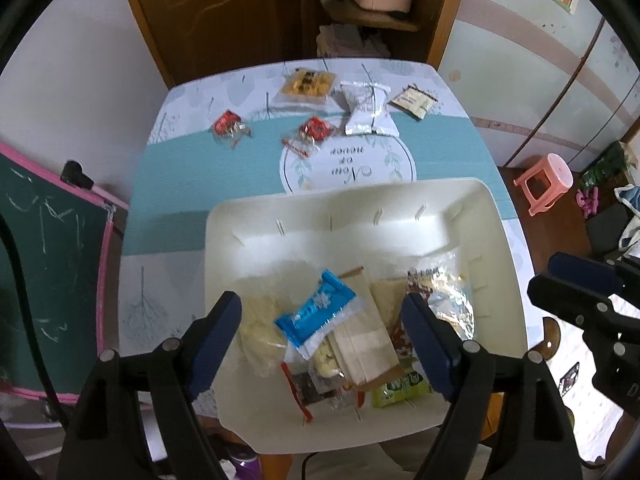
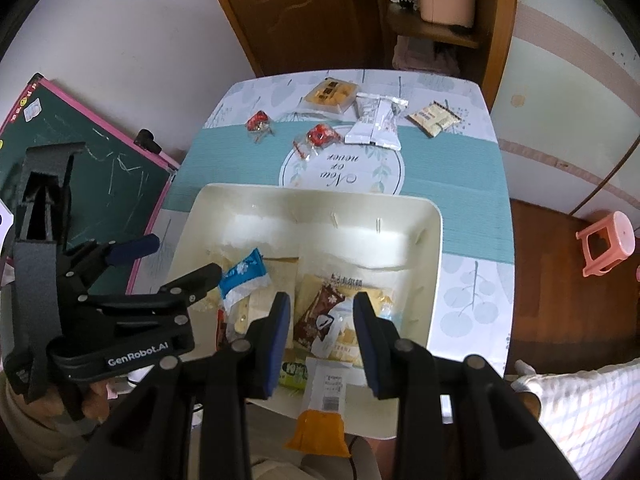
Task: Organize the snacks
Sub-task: 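Move both tools from the tray back over the remaining snacks, then grasp the red-wrapped cake with the left tool while the right tool grasps the white red-striped bag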
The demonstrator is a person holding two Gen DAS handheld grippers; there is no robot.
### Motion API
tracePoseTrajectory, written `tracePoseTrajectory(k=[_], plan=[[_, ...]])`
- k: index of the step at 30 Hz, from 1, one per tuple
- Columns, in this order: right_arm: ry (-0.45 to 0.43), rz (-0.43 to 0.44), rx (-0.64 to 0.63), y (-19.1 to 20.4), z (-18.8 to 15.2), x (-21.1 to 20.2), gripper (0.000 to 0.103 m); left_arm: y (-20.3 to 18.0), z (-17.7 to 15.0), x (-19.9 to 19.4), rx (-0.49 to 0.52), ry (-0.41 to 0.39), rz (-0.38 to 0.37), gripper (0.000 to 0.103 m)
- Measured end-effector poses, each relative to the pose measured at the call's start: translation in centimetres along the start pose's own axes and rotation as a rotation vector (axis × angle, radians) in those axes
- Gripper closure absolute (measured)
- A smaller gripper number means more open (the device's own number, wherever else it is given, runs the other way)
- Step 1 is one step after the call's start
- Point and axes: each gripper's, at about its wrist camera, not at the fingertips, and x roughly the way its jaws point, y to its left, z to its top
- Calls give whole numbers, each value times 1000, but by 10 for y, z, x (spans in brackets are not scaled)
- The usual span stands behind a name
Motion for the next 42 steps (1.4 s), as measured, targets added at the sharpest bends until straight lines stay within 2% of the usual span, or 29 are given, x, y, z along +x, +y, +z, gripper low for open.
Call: tracePoseTrajectory(k=[12, 24, 30, 35, 42], plan=[[-8, -69, -20, -13, 40, -4, 70, 28, 42, -18, -11, -87, 50, 22], [2, -112, 35, -39, 130, 19, 70, 81, 127, 1, -47, -105, 78, 22], [50, -77, 89, -51, 192, 63, 70, 111, 181, 41, -20, -83, 106, 21], [87, -54, 148, -67, 233, 114, 69, 132, 220, 95, 46, -32, 123, 21], [167, -53, 200, -86, 257, 197, 58, 149, 242, 185, 124, 98, 38, 21]])
